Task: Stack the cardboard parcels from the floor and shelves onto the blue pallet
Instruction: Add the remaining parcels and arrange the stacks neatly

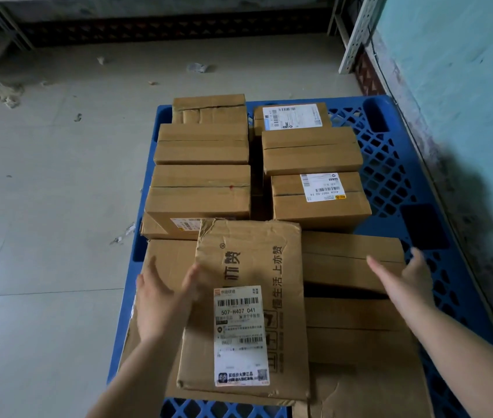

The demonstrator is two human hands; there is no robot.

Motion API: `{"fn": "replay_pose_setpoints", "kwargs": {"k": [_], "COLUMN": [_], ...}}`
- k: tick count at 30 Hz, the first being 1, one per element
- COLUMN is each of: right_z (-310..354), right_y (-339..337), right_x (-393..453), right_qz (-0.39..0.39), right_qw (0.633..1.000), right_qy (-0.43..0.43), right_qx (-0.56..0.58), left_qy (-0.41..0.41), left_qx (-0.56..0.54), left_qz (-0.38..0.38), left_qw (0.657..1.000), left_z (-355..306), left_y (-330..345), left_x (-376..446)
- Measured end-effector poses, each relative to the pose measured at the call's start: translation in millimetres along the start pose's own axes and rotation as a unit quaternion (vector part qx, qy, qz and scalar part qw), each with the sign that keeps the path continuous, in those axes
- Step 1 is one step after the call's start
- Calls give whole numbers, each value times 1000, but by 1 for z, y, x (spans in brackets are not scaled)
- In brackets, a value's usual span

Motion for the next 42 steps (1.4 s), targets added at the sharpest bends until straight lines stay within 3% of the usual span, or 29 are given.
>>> {"fn": "replay_pose_setpoints", "kwargs": {"k": [3, 8, 14, 20, 25, 28, 34, 42], "right_z": [55, 112, 102, 96, 129, 160, 160, 154], "right_y": [13, 48, 71, 72, 71, 74, 84, 94], "right_x": [16, 40, 45, 44, 66, 90, 118, 104], "right_qz": [-1, 20, 24, -5, -72, -51, 12, 43], "right_qw": [995, 994, 995, 994, 985, 984, 992, 984], "right_qy": [-90, -102, -69, -85, -140, -148, -62, -99], "right_qx": [40, 15, -67, -69, -77, -79, -110, -139], "left_qy": [26, 39, 7, 37, 74, 86, 34, 77], "left_qx": [-27, -21, -10, -41, 5, 5, -53, 1], "left_qz": [-36, -14, -21, -1, -63, -61, -6, 10], "left_qw": [999, 999, 1000, 998, 995, 994, 998, 997], "left_z": [-23, -59, -51, -53, -69, -91, -106, -105], "left_y": [-22, -24, 11, 23, -8, -17, -2, 18], "left_x": [51, 113, 122, 115, 146, 177, 205, 188]}}
Point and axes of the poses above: each hand's wrist, its own x-axis towards the middle knuckle, its own y-axis out of the palm, z = x × y, the point moved 3 cm from there along x, towards the middle knuckle, and after that the axes turned 10 degrees about x, right-handed, at the moved point
